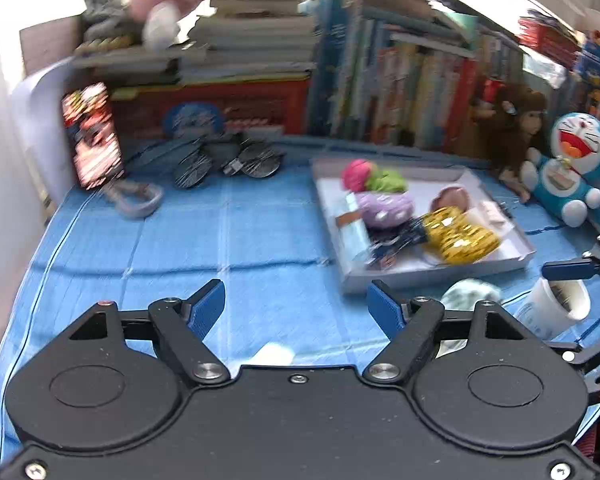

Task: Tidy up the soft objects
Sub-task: 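Withdraw the left tool toward the white folded paper while the right moves to the green checked scrunchie, then close the left gripper on the white folded paper while the right grasps the mint checked scrunchie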

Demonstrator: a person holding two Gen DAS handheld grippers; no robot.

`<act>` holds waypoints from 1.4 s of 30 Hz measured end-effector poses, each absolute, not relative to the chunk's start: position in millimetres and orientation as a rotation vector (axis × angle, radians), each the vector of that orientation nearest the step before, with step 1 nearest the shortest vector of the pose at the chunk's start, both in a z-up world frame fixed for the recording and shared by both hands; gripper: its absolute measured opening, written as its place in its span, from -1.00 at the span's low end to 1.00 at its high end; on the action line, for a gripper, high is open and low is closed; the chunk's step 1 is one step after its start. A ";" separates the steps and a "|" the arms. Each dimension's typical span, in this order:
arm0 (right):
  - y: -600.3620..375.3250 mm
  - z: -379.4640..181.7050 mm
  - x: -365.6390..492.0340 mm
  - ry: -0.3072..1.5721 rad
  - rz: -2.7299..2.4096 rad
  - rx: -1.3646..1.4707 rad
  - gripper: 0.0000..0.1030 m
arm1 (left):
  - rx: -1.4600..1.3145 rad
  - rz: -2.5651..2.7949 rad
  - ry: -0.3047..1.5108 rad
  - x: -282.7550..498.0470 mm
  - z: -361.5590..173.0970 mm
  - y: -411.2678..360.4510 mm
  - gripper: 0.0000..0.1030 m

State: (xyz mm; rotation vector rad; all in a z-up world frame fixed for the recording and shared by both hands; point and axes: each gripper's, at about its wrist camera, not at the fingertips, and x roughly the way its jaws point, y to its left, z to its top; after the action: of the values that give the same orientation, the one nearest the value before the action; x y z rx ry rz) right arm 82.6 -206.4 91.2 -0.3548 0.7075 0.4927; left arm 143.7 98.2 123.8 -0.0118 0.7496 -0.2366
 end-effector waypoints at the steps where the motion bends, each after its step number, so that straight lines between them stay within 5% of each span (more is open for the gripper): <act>1: -205.0 88.5 81.0 0.706 0.506 -0.373 0.79 | -0.026 -0.227 0.765 142.4 118.8 105.4 0.49; 8: -194.5 73.9 71.4 0.679 0.565 -0.508 1.00 | -0.171 -0.208 0.881 146.0 76.0 141.1 0.49; 22: -164.0 47.5 90.2 0.702 0.588 -0.688 1.00 | -0.353 -0.198 0.956 170.1 35.7 142.0 0.55; 24: -161.3 43.8 92.5 0.711 0.586 -0.694 1.00 | -0.386 -0.201 0.940 168.7 33.6 143.1 0.40; 26: -159.0 40.0 94.4 0.719 0.580 -0.703 1.00 | -0.418 -0.213 0.924 166.8 33.6 144.6 -0.05; 28: -158.2 36.5 95.5 0.729 0.578 -0.706 1.00 | -0.465 -0.227 0.928 167.0 33.8 146.8 -0.30; 42: -162.5 34.4 99.4 0.752 0.552 -0.614 1.00 | -0.452 -0.256 0.895 160.1 46.0 146.3 -0.35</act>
State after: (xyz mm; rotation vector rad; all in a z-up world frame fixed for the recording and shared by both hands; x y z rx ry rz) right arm 99.4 -162.5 34.4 -0.6144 0.7516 0.5519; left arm 160.1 146.3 46.0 -0.4524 0.8945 -0.2556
